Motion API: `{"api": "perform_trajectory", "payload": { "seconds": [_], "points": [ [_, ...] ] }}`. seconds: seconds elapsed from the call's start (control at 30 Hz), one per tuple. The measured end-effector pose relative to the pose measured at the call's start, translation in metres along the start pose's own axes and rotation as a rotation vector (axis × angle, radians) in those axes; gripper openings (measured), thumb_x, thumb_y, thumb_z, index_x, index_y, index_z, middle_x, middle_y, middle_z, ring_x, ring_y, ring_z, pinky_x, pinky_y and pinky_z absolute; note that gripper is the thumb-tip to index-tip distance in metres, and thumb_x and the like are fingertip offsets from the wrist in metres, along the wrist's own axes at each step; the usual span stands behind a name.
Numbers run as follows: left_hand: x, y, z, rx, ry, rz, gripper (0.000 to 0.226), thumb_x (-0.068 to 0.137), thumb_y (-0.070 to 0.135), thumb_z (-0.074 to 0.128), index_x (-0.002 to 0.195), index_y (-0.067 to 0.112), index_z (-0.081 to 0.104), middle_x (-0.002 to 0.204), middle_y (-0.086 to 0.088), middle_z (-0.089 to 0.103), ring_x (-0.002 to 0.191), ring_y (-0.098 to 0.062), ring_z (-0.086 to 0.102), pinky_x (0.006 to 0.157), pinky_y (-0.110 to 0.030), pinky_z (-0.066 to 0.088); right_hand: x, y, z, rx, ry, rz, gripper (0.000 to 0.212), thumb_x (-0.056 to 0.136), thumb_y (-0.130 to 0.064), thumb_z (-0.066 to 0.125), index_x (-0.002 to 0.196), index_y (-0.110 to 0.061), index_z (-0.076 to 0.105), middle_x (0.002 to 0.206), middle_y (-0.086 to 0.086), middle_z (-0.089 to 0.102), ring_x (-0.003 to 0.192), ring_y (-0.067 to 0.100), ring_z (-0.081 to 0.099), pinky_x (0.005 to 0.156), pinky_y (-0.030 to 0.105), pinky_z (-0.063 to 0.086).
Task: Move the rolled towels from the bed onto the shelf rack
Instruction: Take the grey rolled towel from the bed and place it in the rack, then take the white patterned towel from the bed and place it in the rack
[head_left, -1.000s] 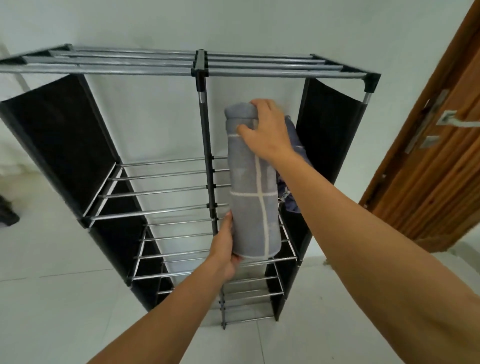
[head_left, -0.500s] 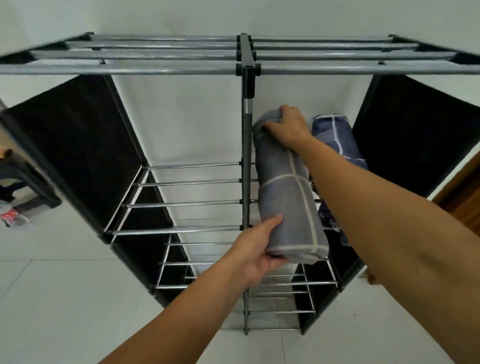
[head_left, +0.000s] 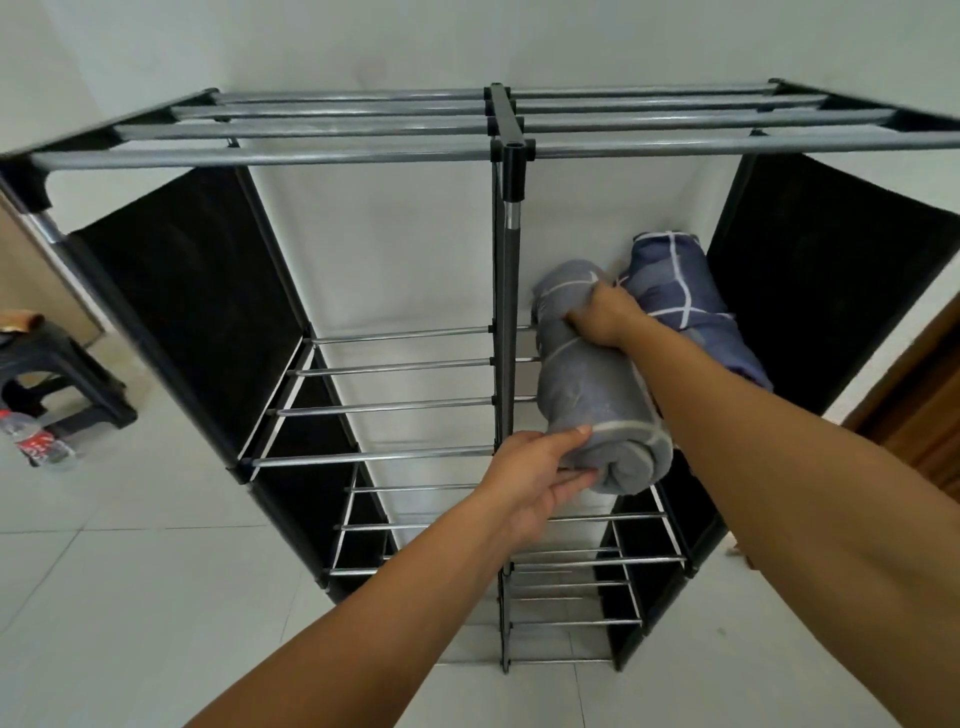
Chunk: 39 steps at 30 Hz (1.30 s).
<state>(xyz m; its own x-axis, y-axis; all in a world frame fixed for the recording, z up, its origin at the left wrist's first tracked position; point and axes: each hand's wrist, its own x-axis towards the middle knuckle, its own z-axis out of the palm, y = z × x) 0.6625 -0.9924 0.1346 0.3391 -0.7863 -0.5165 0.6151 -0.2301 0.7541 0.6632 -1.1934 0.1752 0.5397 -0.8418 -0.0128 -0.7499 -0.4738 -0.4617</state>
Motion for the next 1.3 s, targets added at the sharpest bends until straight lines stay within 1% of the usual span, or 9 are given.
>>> {"api": "perform_trajectory", "payload": {
  "seconds": [0.13, 0.27, 0.37, 0.47, 0.6, 0.7, 0.97, 1.17, 1.3],
  "points": [
    [-0.017, -0.013, 0.009, 0.138, 0.073, 0.066, 0.057, 0.088, 0.026, 0.065, 0.133, 0.002, 0.039, 0.129, -0.018, 0.059, 0.091, -0.026, 0.067, 0.074, -0.034, 0.057, -0.033, 0.005, -0.005, -0.026, 0.020, 0.019, 0.064, 0.094, -0.030, 0.050, 0.143, 0.007, 0.033, 0.148, 0.030, 0.038, 0.135, 0.041, 0.040, 0.109, 0.037, 0.034],
    [-0.052, -0.034, 0.025, 0.282, 0.111, 0.126, 0.040, 0.091, 0.030, 0.059, 0.125, 0.021, 0.039, 0.120, -0.002, 0.056, 0.090, -0.021, 0.062, 0.077, -0.036, 0.050, -0.081, 0.014, -0.017, -0.011, 0.038, -0.002, 0.053, 0.093, -0.024, 0.050, 0.135, 0.007, 0.043, 0.139, 0.031, 0.047, 0.128, 0.042, 0.047, 0.102, 0.037, 0.039],
    [-0.079, -0.055, 0.041, 0.368, 0.026, 0.068, 0.035, 0.092, 0.032, 0.056, 0.124, 0.025, 0.044, 0.118, 0.005, 0.054, 0.100, -0.021, 0.061, 0.075, -0.033, 0.048, -0.123, 0.026, -0.027, 0.062, 0.090, -0.029, 0.033, 0.087, -0.023, 0.055, 0.103, 0.005, 0.061, 0.114, 0.031, 0.059, 0.106, 0.040, 0.058, 0.082, 0.038, 0.045],
    [-0.094, -0.073, 0.054, 0.530, -0.027, 0.084, 0.024, 0.094, 0.027, 0.053, 0.116, 0.018, 0.048, 0.108, 0.002, 0.055, 0.096, -0.021, 0.061, 0.078, -0.033, 0.046, -0.174, 0.046, -0.040, 0.164, 0.168, -0.020, 0.022, 0.081, -0.016, 0.056, 0.064, -0.003, 0.052, 0.070, 0.019, 0.055, 0.074, 0.032, 0.057, 0.057, 0.036, 0.044],
    [-0.099, -0.098, 0.075, 0.834, -0.142, 0.180, 0.009, 0.092, 0.024, 0.055, 0.096, 0.016, 0.056, 0.094, -0.002, 0.062, 0.085, -0.022, 0.065, 0.073, -0.032, 0.048, -0.255, 0.100, -0.049, 0.264, 0.311, 0.089, 0.025, 0.087, -0.021, 0.059, 0.105, -0.004, 0.063, 0.111, 0.017, 0.064, 0.103, 0.034, 0.060, 0.082, 0.033, 0.046],
    [-0.098, -0.133, 0.101, 1.140, -0.283, 0.351, 0.015, 0.086, 0.033, 0.059, 0.091, 0.018, 0.063, 0.099, -0.006, 0.070, 0.089, -0.025, 0.067, 0.083, -0.037, 0.053, -0.331, 0.153, -0.042, 0.286, 0.410, 0.295, 0.030, 0.090, -0.028, 0.059, 0.115, -0.012, 0.060, 0.118, 0.008, 0.063, 0.101, 0.022, 0.061, 0.084, 0.031, 0.048],
    [-0.202, -0.299, 0.171, 1.716, -1.174, 0.681, 0.032, 0.089, 0.036, 0.053, 0.112, 0.017, 0.063, 0.117, -0.011, 0.067, 0.110, -0.032, 0.061, 0.086, -0.033, 0.047, -0.604, 0.216, -0.001, 0.214, 0.741, 1.066, 0.030, 0.087, -0.019, 0.056, 0.114, -0.006, 0.059, 0.119, 0.014, 0.063, 0.111, 0.032, 0.058, 0.089, 0.034, 0.043],
    [-0.364, -0.420, 0.132, 1.638, -2.000, 0.596, 0.017, 0.085, 0.027, 0.061, 0.094, 0.014, 0.069, 0.082, -0.004, 0.067, 0.089, -0.023, 0.065, 0.074, -0.025, 0.044, -0.845, 0.119, 0.059, 0.252, 1.028, 1.643, 0.037, 0.089, -0.022, 0.056, 0.122, -0.006, 0.055, 0.122, 0.016, 0.062, 0.112, 0.032, 0.058, 0.086, 0.032, 0.044],
    [-0.495, -0.476, 0.064, 1.552, -2.435, 0.495, 0.018, 0.088, 0.027, 0.061, 0.096, 0.011, 0.066, 0.076, 0.002, 0.057, 0.078, -0.017, 0.055, 0.070, -0.025, 0.041, -0.973, 0.022, 0.114, 0.294, 1.263, 1.989, 0.045, 0.088, -0.027, 0.058, 0.129, -0.010, 0.050, 0.129, 0.013, 0.057, 0.117, 0.029, 0.055, 0.088, 0.030, 0.042]
  ]
}}
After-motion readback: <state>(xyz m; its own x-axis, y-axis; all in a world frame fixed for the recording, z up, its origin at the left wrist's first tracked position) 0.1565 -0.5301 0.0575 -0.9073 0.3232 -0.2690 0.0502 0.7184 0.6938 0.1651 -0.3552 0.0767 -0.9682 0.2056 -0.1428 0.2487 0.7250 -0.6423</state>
